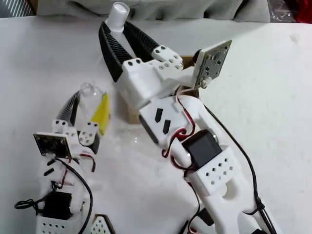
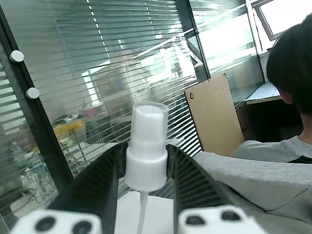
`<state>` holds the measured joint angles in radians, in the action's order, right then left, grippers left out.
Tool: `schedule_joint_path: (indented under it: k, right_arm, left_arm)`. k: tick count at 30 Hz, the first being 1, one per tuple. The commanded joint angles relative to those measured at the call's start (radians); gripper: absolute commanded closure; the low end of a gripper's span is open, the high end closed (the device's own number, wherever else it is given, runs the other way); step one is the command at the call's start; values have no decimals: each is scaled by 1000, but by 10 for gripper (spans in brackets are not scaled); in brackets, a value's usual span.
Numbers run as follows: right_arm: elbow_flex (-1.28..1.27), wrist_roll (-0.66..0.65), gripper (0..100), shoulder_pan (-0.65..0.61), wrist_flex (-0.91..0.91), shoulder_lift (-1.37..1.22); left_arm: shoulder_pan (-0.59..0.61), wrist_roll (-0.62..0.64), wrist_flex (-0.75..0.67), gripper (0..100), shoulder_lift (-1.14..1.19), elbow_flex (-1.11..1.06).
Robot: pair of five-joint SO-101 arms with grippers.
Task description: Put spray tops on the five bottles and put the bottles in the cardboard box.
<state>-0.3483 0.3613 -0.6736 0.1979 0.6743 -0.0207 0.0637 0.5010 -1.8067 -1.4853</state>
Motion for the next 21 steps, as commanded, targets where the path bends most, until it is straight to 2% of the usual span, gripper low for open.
schedule_joint_path:
  k: [1, 6, 13, 21]
  right_arm:
    - [54, 25, 984, 5, -42, 35]
    - [46, 29, 984, 5, -76, 35]
    - [18, 20, 984, -50, -64, 71]
    - [15, -57, 984, -53, -64, 33]
  left_arm:
    - [-12, 11, -26, 980, -18, 0]
    - [-12, -55, -28, 980, -18, -17]
    - [-12, -58, -28, 980, -18, -17]
    - [-10, -58, -28, 980, -18, -17]
